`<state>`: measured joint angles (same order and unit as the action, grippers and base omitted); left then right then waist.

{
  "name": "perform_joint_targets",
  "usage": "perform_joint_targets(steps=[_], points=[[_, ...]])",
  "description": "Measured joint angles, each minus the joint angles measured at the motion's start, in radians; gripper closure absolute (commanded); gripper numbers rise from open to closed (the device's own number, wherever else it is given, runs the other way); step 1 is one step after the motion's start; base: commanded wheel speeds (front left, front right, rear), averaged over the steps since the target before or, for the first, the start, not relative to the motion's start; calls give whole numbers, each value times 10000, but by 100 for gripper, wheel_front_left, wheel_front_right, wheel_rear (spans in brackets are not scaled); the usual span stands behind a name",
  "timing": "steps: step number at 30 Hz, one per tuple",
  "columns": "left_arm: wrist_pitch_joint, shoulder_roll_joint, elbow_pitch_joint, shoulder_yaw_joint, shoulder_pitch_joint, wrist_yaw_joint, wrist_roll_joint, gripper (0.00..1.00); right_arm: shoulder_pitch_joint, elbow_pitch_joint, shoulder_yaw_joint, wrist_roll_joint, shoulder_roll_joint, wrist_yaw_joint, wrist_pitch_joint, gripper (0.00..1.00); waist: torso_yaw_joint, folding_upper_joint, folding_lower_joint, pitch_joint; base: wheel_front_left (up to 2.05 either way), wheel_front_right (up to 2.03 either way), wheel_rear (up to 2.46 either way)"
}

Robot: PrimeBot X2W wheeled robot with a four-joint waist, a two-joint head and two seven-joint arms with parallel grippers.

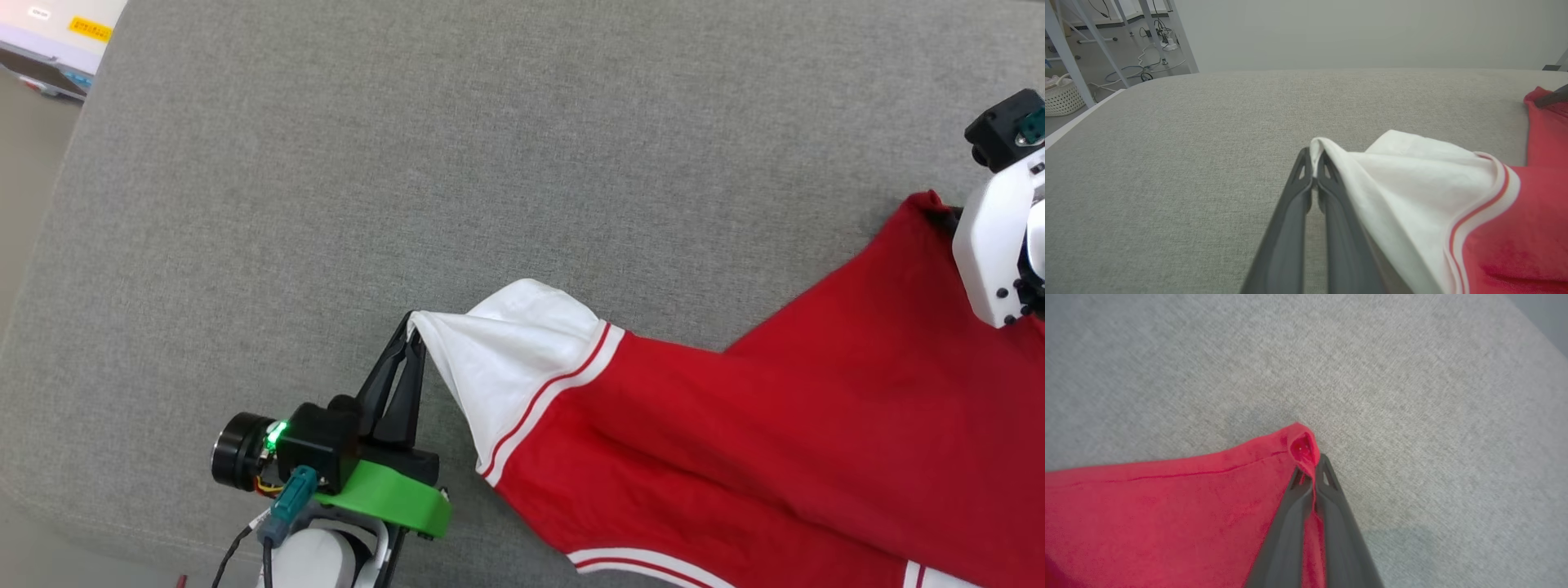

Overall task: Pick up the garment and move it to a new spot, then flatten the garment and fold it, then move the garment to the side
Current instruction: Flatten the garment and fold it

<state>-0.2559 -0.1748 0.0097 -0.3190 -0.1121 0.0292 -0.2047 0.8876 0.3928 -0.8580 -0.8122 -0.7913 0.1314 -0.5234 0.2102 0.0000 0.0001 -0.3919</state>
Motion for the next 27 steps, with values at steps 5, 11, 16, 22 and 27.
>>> perform_joint_targets(steps=[5,11,16,22,27], points=[[0,-291,-31,293,52,-84,2,100,-9,-6,535,-33,-15,0,1369,100,-185,0,0,538,0,0,0],[105,-782,-640,663,-216,-102,73,100,-197,-336,1275,-33,-46,0,2414,100,-472,0,-1,1211,0,0,0],[456,-1421,-1141,1078,-1546,-522,-25,100,-170,-905,2186,81,134,0,2959,100,-896,0,-1,1527,0,0,0],[1193,-1925,-1766,1250,-3732,-938,-44,100,388,-1553,3361,725,416,0,3053,100,-1316,0,-1,1484,0,0,0],[1639,-2290,-1730,1198,-6277,-1237,10,100,1405,-1735,4414,1501,844,0,2972,100,-1467,0,-1,987,0,0,0]])
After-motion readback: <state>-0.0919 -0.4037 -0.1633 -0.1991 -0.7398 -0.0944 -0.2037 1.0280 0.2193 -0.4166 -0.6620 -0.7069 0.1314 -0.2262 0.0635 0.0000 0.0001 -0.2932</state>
